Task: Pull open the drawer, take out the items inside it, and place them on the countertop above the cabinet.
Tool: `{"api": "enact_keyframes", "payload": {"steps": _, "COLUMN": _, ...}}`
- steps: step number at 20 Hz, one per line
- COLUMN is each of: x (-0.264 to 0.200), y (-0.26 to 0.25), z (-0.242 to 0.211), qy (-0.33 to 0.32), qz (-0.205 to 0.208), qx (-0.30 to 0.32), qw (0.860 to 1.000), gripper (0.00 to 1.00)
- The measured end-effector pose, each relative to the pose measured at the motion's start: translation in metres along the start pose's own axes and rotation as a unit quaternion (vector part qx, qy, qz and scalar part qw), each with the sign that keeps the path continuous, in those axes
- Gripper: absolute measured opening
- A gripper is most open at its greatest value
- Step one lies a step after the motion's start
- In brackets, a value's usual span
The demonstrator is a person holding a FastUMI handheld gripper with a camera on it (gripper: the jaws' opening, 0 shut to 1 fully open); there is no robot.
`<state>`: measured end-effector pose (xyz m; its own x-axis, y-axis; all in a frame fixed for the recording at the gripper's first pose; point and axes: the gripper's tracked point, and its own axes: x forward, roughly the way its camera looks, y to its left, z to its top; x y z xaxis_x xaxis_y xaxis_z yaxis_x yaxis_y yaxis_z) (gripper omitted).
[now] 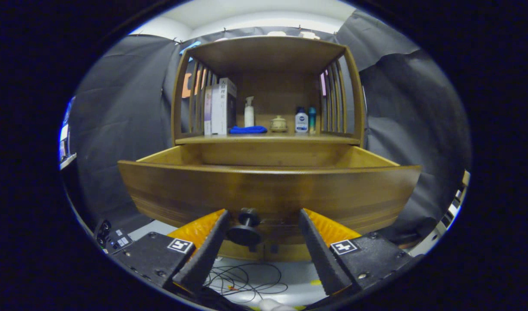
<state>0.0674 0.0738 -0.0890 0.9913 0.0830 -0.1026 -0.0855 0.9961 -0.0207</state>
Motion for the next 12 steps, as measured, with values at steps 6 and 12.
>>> {"api": "enact_keyframes", "payload": {"steps": 6, "x": -0.015, "y": -0.04, "z": 0.077, "qy": -0.06, "qz": -0.024, "qx": 0.02, "qw": 0.998, "gripper": 1.0}}
{"api": "enact_keyframes", "payload": {"steps": 12, "x": 0.016, "y": -0.058, "z": 0.18, "qy": -0.07, "qz": -0.031, "qx": 0.049, "qw": 0.996, "gripper": 1.0}}
